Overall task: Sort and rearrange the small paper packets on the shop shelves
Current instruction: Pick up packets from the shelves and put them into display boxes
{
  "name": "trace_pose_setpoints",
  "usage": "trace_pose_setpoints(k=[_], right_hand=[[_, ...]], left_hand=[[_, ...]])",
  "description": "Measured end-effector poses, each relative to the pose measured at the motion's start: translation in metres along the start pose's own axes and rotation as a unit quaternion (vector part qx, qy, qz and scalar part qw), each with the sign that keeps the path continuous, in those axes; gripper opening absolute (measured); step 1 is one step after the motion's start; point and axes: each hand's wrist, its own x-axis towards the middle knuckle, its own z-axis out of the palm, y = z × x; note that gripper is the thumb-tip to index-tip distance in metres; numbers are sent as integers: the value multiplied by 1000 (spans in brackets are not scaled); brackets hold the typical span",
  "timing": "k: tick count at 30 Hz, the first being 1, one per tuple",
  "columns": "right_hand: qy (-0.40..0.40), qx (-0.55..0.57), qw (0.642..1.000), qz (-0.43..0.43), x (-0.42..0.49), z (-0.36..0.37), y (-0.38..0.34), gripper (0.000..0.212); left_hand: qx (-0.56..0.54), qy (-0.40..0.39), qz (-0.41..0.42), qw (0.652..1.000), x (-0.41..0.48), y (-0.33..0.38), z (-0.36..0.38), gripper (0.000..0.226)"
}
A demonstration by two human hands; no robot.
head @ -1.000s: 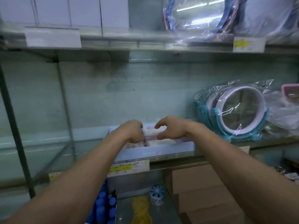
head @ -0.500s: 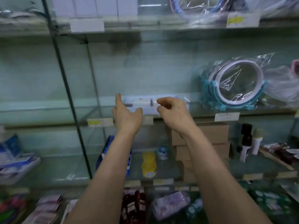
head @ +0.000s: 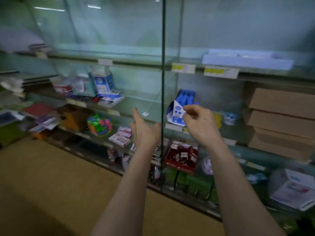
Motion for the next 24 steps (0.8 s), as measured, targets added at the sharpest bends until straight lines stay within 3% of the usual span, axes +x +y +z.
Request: trace_pose_setpoints(k=[11, 24], right_hand=[[-148, 15, 987, -58, -32, 137, -73, 33], [-230, 59, 967, -90, -52, 321, -186, 35]], left_hand=[[21, 124, -88, 988, 33, -56, -141, 92], [14, 217, -85, 972, 126, -117, -321, 92]])
